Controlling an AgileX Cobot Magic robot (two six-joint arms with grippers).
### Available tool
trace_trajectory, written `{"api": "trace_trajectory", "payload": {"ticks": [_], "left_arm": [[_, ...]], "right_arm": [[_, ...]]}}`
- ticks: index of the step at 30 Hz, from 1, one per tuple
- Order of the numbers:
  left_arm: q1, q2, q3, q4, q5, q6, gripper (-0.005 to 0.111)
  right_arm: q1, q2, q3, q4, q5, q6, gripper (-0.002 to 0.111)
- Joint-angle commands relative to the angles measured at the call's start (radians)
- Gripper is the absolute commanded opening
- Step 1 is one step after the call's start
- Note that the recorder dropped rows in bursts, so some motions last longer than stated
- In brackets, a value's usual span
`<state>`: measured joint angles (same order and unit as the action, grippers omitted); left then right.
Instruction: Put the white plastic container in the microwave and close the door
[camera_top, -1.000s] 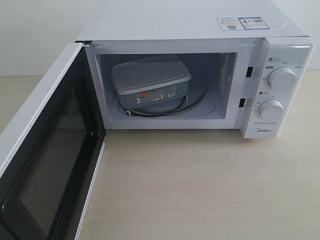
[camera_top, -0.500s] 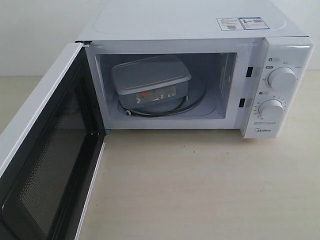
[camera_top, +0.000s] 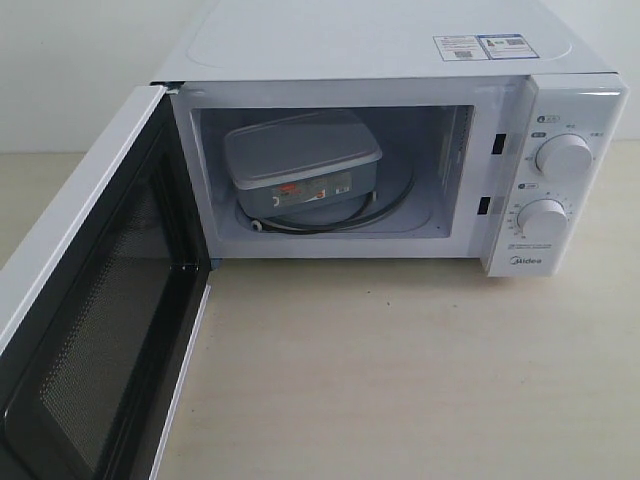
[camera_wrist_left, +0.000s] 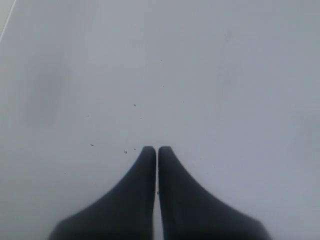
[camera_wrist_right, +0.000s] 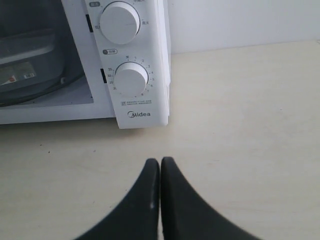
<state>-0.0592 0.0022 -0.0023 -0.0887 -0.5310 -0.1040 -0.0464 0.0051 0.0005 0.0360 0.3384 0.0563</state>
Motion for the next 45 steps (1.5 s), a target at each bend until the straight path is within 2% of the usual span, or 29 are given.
{"api": "trace_trajectory", "payload": {"ticks": [1, 7, 11, 13, 17, 20, 22, 25, 28, 33, 35, 37, 41, 45], "left_arm": [[0.006, -0.002, 0.002, -0.005, -0.023, -0.012, 0.004], [0.006, -0.002, 0.002, -0.001, -0.108, -0.078, 0.004], [0.006, -0.002, -0.004, 0.014, -0.063, 0.036, 0.004], [0.006, -0.002, -0.051, 0.062, 0.041, 0.083, 0.004], [0.006, 0.034, -0.231, 0.089, 0.327, 0.142, 0.004], [0.006, 0.156, -0.406, 0.089, 0.531, 0.168, 0.004], [0.006, 0.265, -0.515, 0.089, 0.719, 0.165, 0.004], [0.006, 0.424, -0.616, 0.077, 0.905, 0.165, 0.004], [0.006, 0.544, -0.651, 0.071, 0.903, 0.165, 0.004], [0.006, 0.684, -0.651, 0.06, 0.702, 0.163, 0.004], [0.006, 0.718, -0.651, -0.014, 0.685, 0.132, 0.004], [0.006, 0.742, -0.651, -0.074, 0.713, 0.12, 0.004], [0.006, 0.802, -0.651, -0.08, 0.866, 0.126, 0.004], [0.006, 0.865, -0.651, -0.096, 0.945, 0.217, 0.004]], "right_arm": [[-0.003, -0.005, 0.0, -0.001, -0.009, 0.001, 0.0], [-0.003, -0.005, 0.0, -0.001, -0.009, 0.004, 0.0], [-0.003, -0.005, 0.0, -0.001, -0.009, 0.006, 0.0], [-0.003, -0.005, 0.0, -0.001, -0.009, 0.006, 0.0], [-0.003, -0.005, 0.0, -0.001, -0.009, 0.004, 0.0], [-0.003, -0.005, 0.0, -0.001, -0.009, 0.006, 0.0], [-0.003, -0.005, 0.0, -0.001, -0.009, 0.014, 0.0], [-0.003, -0.005, 0.0, -0.001, -0.009, 0.014, 0.0], [-0.001, -0.005, 0.0, -0.001, -0.009, 0.014, 0.0], [-0.001, -0.005, 0.0, -0.001, -0.009, 0.014, 0.0], [-0.001, -0.005, 0.0, -0.001, -0.009, 0.014, 0.0], [-0.001, -0.005, 0.0, -0.001, -0.009, 0.014, 0.0], [-0.001, -0.005, 0.0, -0.001, -0.009, 0.014, 0.0], [-0.001, -0.005, 0.0, -0.001, -0.009, 0.014, 0.0]]}}
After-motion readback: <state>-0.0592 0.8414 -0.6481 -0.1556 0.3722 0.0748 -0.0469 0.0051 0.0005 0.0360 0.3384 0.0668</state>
